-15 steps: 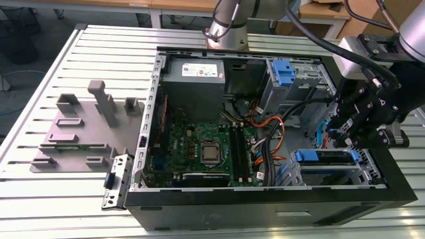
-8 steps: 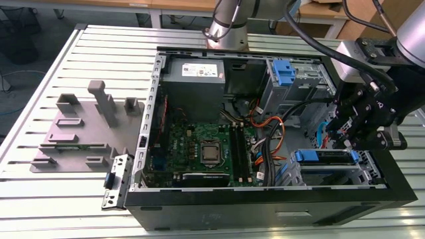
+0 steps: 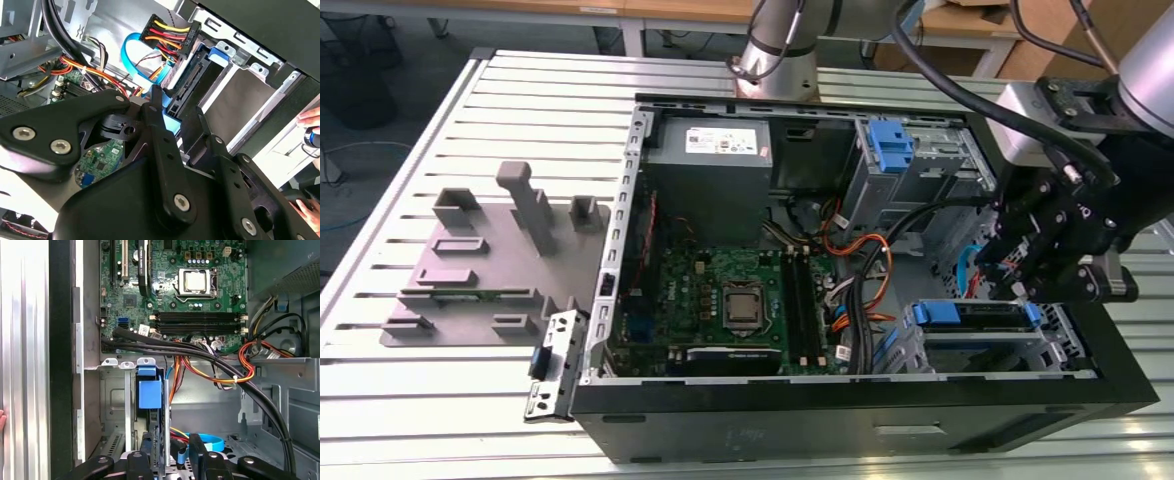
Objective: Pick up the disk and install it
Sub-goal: 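Insert the first disk wire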
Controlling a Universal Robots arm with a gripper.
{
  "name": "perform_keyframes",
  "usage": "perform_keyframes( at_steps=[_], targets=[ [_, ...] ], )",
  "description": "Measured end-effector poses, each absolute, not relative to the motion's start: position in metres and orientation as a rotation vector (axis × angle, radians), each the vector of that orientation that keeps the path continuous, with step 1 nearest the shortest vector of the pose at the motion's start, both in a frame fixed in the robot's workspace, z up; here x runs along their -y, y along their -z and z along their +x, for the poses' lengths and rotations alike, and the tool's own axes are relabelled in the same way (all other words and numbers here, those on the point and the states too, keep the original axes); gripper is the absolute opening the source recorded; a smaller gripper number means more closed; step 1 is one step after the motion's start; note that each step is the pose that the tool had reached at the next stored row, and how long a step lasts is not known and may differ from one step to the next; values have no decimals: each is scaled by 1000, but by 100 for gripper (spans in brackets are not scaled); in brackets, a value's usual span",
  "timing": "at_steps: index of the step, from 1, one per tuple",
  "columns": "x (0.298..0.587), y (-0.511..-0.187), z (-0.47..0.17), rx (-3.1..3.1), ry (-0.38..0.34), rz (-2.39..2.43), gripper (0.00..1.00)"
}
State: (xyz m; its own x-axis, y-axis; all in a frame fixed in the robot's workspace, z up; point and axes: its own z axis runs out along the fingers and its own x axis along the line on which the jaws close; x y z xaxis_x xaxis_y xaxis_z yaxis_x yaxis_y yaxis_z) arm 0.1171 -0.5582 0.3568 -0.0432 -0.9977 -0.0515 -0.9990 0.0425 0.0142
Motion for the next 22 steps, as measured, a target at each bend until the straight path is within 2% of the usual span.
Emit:
perform_keyframes(
  at_steps=[22],
  targets=[
    [561,-354,121,-2292,-70,-2106,41]
  ],
)
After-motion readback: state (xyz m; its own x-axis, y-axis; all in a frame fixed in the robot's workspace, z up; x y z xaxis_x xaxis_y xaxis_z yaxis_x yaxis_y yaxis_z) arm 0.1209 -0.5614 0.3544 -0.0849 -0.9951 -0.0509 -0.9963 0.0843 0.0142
